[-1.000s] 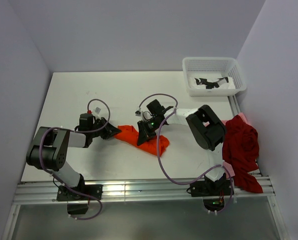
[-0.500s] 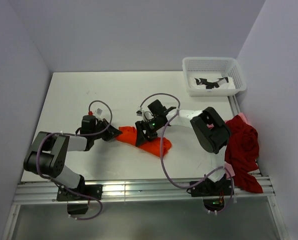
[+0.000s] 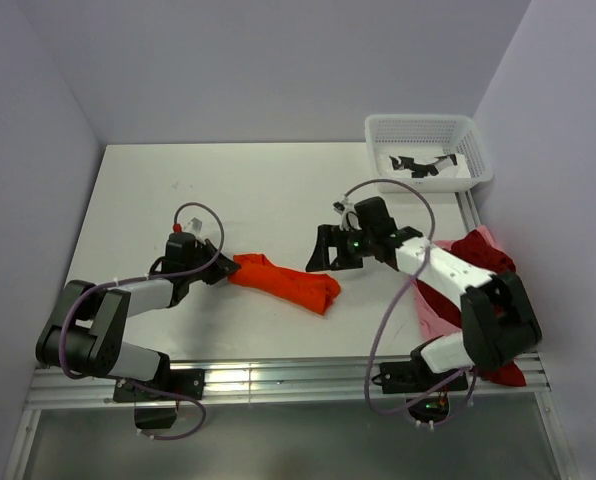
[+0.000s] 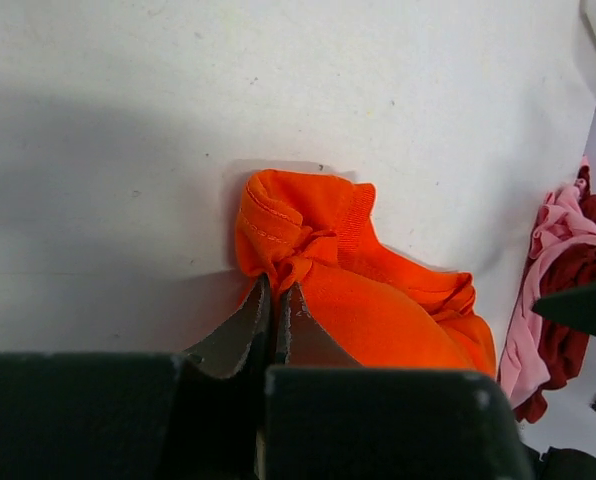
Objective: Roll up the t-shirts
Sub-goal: Roll the tshirt
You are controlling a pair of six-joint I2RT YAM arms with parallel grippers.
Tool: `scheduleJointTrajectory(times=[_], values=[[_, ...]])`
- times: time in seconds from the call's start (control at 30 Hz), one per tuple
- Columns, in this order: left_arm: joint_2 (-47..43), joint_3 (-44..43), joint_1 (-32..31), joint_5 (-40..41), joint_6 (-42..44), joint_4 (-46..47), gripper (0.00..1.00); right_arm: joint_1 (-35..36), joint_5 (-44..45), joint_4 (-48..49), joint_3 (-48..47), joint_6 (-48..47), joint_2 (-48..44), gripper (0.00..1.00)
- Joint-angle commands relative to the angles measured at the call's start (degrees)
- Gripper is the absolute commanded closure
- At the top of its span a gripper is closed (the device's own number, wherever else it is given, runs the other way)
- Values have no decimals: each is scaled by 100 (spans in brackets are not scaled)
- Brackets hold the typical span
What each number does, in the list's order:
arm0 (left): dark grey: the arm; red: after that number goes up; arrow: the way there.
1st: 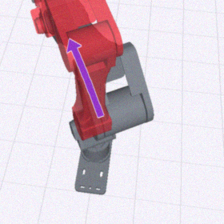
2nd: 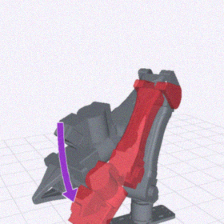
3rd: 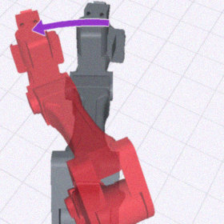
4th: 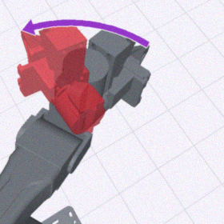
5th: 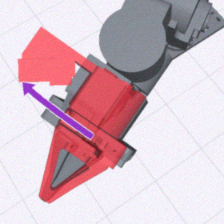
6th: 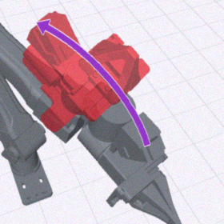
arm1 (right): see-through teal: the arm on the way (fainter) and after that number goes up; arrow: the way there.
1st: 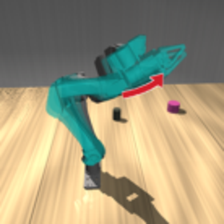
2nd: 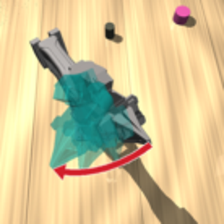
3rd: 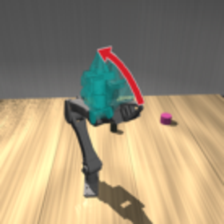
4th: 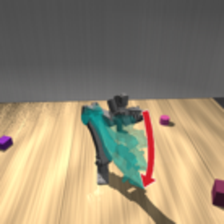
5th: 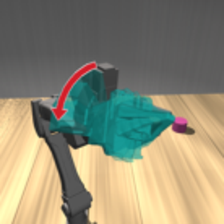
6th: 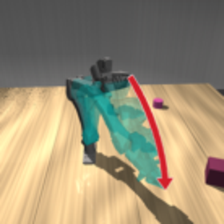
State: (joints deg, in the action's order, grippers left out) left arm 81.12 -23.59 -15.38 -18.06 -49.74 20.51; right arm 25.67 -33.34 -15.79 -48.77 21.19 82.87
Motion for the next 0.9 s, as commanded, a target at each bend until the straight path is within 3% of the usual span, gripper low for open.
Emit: scheduleJointTrajectory(times=[0.0,0.2,0.37,0.53,0.87], values=[[9,-119,-44,303,166,-82,100,-158,398,208,534,412,-762,3],[-70,-84,-79,435,175,-135,100,-536,364,962,1870,1263,-2018,0],[-246,-31,-115,541,201,-241,100,-581,329,2113,2907,2186,-2495,0],[-386,-31,-150,611,201,-320,100,-589,399,2948,3452,2705,-2539,0],[-404,-84,-238,708,192,-408,100,-511,319,3522,3507,2513,-1828,0]])
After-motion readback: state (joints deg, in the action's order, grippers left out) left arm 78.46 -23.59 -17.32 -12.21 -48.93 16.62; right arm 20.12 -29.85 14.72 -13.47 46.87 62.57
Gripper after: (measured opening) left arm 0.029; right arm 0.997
